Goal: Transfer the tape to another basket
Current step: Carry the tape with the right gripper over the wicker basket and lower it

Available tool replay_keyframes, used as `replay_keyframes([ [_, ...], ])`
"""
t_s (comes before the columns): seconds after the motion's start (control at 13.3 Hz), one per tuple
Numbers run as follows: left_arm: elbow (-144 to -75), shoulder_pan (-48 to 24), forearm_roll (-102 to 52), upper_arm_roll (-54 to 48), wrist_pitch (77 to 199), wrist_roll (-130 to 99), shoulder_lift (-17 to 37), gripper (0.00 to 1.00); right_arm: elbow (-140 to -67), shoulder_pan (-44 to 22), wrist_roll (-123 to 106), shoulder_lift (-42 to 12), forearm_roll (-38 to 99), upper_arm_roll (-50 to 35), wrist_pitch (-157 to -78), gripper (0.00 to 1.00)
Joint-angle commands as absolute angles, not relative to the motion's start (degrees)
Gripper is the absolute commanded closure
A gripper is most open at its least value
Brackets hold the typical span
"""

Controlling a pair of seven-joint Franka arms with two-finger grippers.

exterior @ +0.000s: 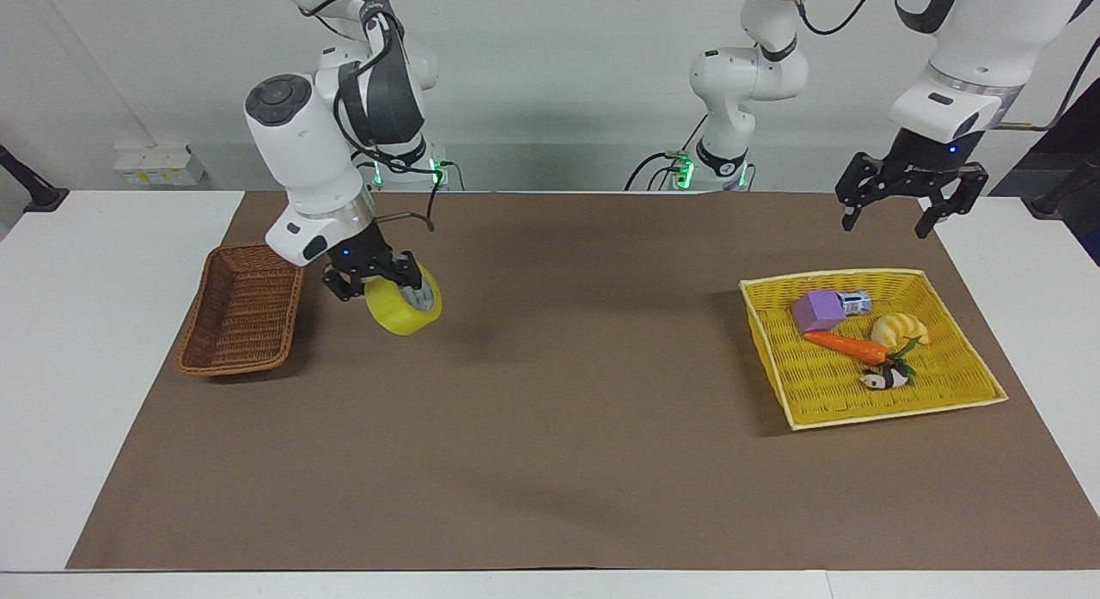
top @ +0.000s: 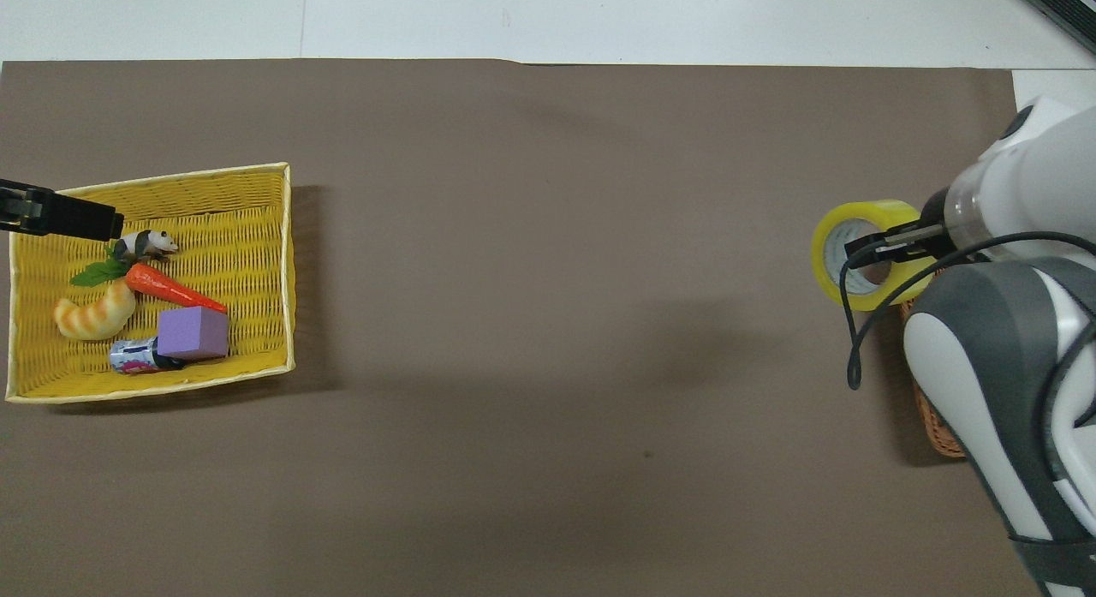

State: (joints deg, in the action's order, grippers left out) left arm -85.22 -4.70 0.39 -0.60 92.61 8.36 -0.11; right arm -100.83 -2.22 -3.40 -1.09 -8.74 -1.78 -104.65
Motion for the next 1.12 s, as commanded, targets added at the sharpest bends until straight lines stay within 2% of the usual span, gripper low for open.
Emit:
replay_keyframes([
  [0.0,-85.1,-4.0,0.9,-1.1,91.5,8.8,-0.7,0.0,-102.6,3.3,-9.3,0.7,-9.9,-2.6,-104.1,1.0],
  [0.38,-85.1,-3.9,0.7,-1.1,89.5,8.4,-0.8,0.0,-111.1,9.2,-11.9,4.0,-14.1,-2.5,-107.7,1.0],
  [0.9,-85.1,-3.7,0.7,-1.1,89.8,8.6,-0.8,0.0,-123.9,16.8,-13.7,4.0,-22.4,-2.5,-123.0,1.0],
  [0.97,-85.1,-3.7,0.7,-1.1,89.8,8.7,-0.8,0.0,-125.3,17.7,-13.6,3.7,-24.2,-2.5,-125.0,0.99],
  [1.05,-85.1,-3.7,0.7,-1.1,89.8,8.7,-0.8,0.0,-127.2,18.9,-13.4,3.6,-25.8,-2.5,-127.7,0.93],
])
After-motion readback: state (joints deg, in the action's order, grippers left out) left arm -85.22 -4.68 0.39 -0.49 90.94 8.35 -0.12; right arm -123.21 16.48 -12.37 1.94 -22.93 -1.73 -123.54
